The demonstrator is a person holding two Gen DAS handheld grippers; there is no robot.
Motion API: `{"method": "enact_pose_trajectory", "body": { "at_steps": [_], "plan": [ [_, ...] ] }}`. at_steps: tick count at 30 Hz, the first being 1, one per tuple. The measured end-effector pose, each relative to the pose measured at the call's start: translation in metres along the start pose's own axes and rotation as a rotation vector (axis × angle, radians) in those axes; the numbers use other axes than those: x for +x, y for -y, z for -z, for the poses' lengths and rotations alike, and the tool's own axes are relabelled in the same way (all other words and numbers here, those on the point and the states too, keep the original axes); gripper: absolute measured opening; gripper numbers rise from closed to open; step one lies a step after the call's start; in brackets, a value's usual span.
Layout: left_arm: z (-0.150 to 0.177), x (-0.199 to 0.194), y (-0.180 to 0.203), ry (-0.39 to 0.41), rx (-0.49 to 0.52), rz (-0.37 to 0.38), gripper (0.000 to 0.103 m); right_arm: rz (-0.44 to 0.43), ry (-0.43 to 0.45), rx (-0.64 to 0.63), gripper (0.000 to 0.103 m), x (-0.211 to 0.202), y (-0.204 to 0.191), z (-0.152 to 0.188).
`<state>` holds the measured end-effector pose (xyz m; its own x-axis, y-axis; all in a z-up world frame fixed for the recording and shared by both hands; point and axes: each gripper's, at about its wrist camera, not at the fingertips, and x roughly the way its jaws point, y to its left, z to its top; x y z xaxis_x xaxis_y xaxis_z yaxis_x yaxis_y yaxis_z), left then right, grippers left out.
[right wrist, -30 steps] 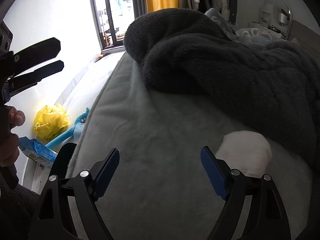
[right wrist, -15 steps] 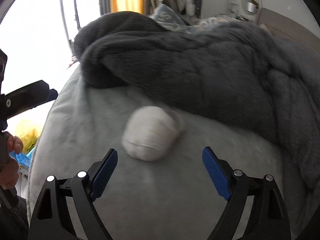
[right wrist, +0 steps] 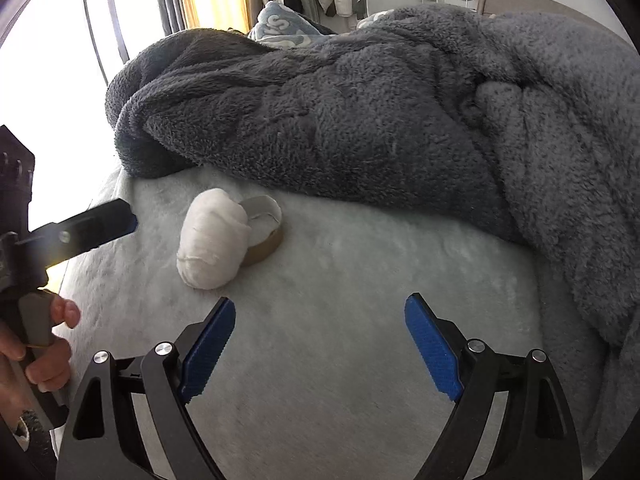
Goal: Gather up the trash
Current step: 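Grasp the white sock with the left tool and lift it, then grasp the cardboard tape core with the right tool while the left holds the sock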
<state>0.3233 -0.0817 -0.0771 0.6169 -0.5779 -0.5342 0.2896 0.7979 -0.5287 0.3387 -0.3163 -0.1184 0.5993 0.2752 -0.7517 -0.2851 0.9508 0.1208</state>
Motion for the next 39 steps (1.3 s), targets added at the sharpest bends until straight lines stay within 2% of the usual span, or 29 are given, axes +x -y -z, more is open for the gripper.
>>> {"method": "enact_pose_trajectory", "body": {
  "at_steps": [3,8,12,16,19,23,27,39],
  "plan": [
    [0.002,0.009,-0.001,-0.011,-0.006,-0.010,0.096,-0.009,0.000,0.008,0.088,0.001,0.005,0.004],
    [0.004,0.019,0.002,-0.022,-0.015,0.025,0.095,-0.014,-0.013,0.007,0.088,0.001,0.012,0.014],
    [0.008,0.034,0.007,-0.071,0.014,-0.005,0.094,-0.023,-0.014,0.016,0.088,0.000,0.016,0.019],
    [0.010,0.046,0.011,-0.099,0.037,-0.061,0.076,-0.029,-0.013,0.034,0.088,-0.001,0.022,0.020],
    [0.010,0.045,0.010,-0.093,0.033,-0.064,0.069,-0.038,-0.013,0.049,0.088,-0.002,0.024,0.021],
    [0.010,0.035,0.009,-0.060,0.037,-0.066,0.054,-0.042,-0.006,0.064,0.088,0.001,0.026,0.019],
    [0.008,0.016,0.010,-0.008,0.052,-0.057,0.049,-0.059,0.011,0.090,0.088,0.001,0.026,0.016],
    [-0.004,-0.025,-0.009,0.033,0.121,-0.148,0.047,-0.096,0.039,0.066,0.088,0.026,-0.004,-0.011]
  ]
}}
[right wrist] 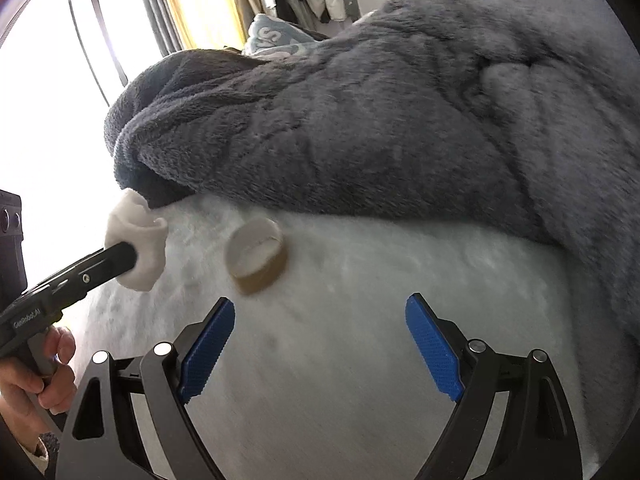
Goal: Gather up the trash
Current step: 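Grasp the cardboard tape core with the right tool while the left holds the sock, then carry the sock and tape core in both tools to the bin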
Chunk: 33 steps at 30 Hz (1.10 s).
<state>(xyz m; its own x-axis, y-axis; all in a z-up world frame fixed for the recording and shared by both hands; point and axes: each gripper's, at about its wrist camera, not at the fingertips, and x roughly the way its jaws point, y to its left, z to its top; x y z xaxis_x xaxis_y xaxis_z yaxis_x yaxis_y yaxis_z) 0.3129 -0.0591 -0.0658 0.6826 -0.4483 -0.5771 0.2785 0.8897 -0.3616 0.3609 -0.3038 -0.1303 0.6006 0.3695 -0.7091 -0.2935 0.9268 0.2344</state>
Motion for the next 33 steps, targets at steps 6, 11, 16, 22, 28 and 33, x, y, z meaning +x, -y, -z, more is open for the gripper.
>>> {"method": "enact_pose_trajectory", "body": {
  "at_steps": [6,11,16,22,28,33],
  "plan": [
    [-0.007,-0.008,-0.022,0.000,0.006,-0.049,0.047,-0.024,-0.016,-0.041,0.088,0.025,-0.028,-0.017],
    [-0.007,-0.013,-0.037,-0.025,0.019,-0.079,0.047,0.037,-0.066,-0.055,0.074,0.045,-0.035,-0.020],
    [-0.008,-0.024,-0.044,-0.026,0.021,-0.079,0.047,0.028,-0.079,-0.038,0.046,0.057,-0.035,-0.027],
    [-0.001,-0.047,-0.041,-0.017,0.050,-0.083,0.047,0.051,-0.045,-0.094,0.042,0.044,-0.060,-0.028],
    [0.015,-0.091,-0.041,-0.003,0.061,-0.137,0.047,0.006,-0.011,-0.061,0.042,0.015,-0.080,-0.020],
    [0.035,-0.129,-0.044,0.016,0.032,-0.168,0.047,-0.025,-0.003,-0.055,0.042,-0.008,-0.105,-0.008]
  ]
}}
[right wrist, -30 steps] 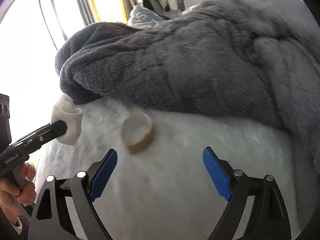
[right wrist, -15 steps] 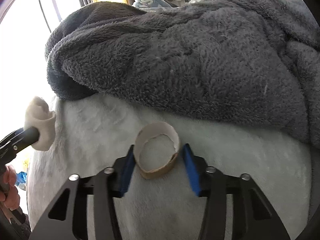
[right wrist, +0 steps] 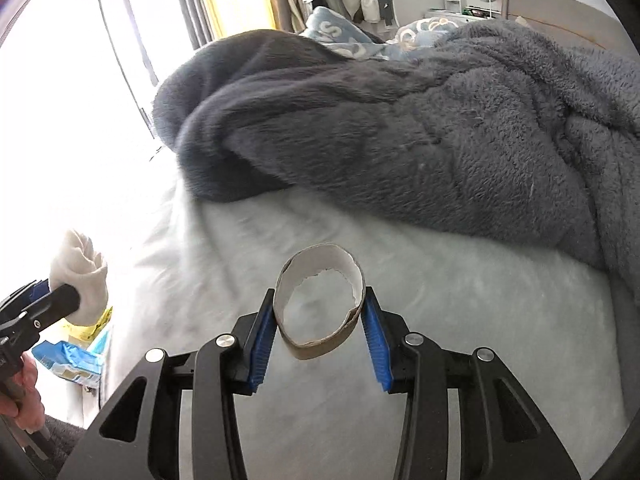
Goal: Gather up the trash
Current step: 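Carry the sock and tape core in both tools to the bin, then open the left tool over the bin to drop the sock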
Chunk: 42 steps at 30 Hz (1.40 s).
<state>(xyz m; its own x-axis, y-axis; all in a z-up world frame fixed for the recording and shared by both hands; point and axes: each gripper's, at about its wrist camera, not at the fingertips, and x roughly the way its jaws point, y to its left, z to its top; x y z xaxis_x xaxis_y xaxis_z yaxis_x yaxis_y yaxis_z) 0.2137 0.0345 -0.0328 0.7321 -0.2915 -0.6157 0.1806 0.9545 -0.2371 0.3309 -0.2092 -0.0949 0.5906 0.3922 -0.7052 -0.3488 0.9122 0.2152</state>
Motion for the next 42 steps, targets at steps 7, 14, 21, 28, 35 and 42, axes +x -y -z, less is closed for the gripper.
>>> {"method": "enact_pose_trajectory", "body": {
  "at_steps": [7,14,21,28,35,42],
  "plan": [
    [0.037,-0.034,-0.021,-0.050,-0.040,-0.097,0.047,-0.068,0.021,0.023,0.042,-0.035,-0.038,0.021],
    [0.067,-0.056,-0.047,-0.088,-0.114,-0.168,0.047,-0.100,0.032,-0.056,0.042,-0.058,-0.088,0.036],
    [0.095,-0.060,-0.078,-0.156,-0.138,-0.256,0.047,-0.129,0.023,-0.138,0.042,-0.068,-0.137,0.050],
    [0.123,-0.048,-0.115,-0.255,-0.238,-0.276,0.047,-0.179,-0.004,-0.210,0.042,-0.064,-0.191,0.067],
    [0.151,-0.034,-0.150,-0.348,-0.337,-0.278,0.048,-0.211,-0.027,-0.288,0.042,-0.050,-0.232,0.073],
    [0.175,-0.025,-0.176,-0.431,-0.422,-0.253,0.060,-0.241,-0.065,-0.287,0.042,-0.028,-0.250,0.076]
  ]
}}
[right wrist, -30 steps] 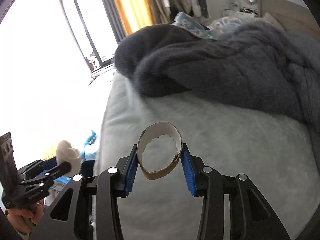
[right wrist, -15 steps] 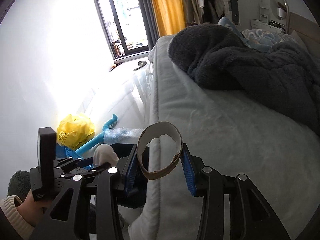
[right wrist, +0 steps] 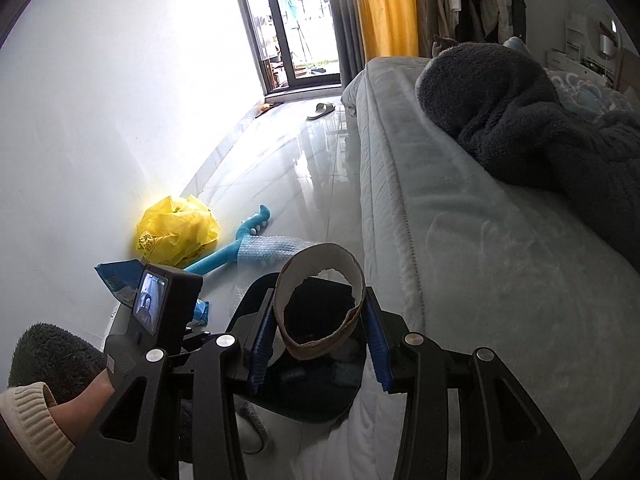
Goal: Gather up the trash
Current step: 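Open the left tool over the bin to drop the sock, then lower the tape core into the bin and open the right tool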
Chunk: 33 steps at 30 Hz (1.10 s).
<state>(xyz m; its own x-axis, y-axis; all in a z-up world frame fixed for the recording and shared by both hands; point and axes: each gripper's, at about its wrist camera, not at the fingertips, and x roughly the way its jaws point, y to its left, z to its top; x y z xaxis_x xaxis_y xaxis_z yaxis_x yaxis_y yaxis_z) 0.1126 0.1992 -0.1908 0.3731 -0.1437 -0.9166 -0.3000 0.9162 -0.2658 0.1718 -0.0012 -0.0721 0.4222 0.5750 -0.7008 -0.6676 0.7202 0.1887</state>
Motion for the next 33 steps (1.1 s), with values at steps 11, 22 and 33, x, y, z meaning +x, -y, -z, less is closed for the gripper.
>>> {"method": "enact_pose_trajectory", "body": {
  "at_steps": [11,22,33],
  "plan": [
    [0.003,-0.032,-0.026,0.057,-0.007,-0.038,0.079,-0.016,-0.050,0.038,0.042,0.034,-0.006,-0.003],
    [0.005,-0.073,-0.046,0.185,0.025,-0.079,0.079,-0.002,-0.148,0.034,0.042,0.079,-0.015,0.006],
    [0.001,-0.115,-0.064,0.332,-0.028,-0.086,0.083,0.018,-0.276,-0.016,0.042,0.133,-0.029,0.024]
  ]
}}
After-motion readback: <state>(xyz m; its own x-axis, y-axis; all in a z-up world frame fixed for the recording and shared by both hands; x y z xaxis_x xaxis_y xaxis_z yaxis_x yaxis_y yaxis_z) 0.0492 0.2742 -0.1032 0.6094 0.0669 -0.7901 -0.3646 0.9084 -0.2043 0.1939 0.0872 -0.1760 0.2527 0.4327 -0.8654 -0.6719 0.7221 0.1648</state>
